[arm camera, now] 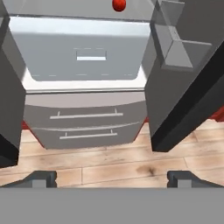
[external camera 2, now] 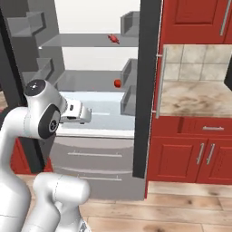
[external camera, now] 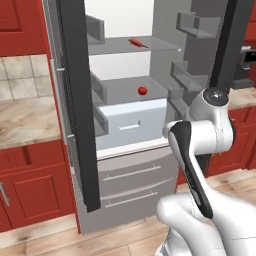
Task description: Take the cheese, fish, and tomato from the fridge and place them on the plate on the dining counter to create an appetizer plate.
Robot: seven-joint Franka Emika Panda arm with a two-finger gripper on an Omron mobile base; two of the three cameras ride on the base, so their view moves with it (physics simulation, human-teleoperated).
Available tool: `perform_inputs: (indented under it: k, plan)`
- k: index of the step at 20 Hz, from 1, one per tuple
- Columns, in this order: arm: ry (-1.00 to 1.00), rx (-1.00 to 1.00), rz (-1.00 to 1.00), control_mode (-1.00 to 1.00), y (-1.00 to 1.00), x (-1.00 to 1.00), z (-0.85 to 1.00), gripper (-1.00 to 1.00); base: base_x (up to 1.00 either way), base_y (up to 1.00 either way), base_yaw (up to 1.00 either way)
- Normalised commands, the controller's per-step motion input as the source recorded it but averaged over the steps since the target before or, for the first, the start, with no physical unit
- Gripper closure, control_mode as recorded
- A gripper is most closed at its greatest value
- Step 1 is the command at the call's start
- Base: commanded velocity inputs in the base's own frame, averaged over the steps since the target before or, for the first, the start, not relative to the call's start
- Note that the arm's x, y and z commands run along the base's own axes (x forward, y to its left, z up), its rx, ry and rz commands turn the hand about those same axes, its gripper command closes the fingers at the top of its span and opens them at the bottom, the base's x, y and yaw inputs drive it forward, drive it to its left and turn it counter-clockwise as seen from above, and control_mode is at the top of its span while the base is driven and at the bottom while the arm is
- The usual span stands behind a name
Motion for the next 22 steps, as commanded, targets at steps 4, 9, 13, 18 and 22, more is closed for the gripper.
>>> perform_inputs:
  k: [4, 9, 13, 18, 22]
  plan:
    - [0.0, 0.0, 0.0, 1.0, 0.0, 0.0, 0.0, -1.0, 0.72, 0.02, -0.03]
    - [0.0, 0.0, 0.0, 1.0, 0.0, 0.0, 0.0, -1.0, 0.89, 0.0, -0.06]
    - [0.0, 0.0, 0.0, 1.0, 0.0, 0.0, 0.0, -1.0, 1.0, 0.07, -0.07]
    - [0.0, 0.0, 0.0, 1.0, 0.0, 0.0, 0.0, -1.0, 0.95, 0.03, -0.07]
    - [0.0, 0.0, 0.0, 1.0, 0.0, 0.0, 0.0, -1.0, 0.35, 0.0, -0.03]
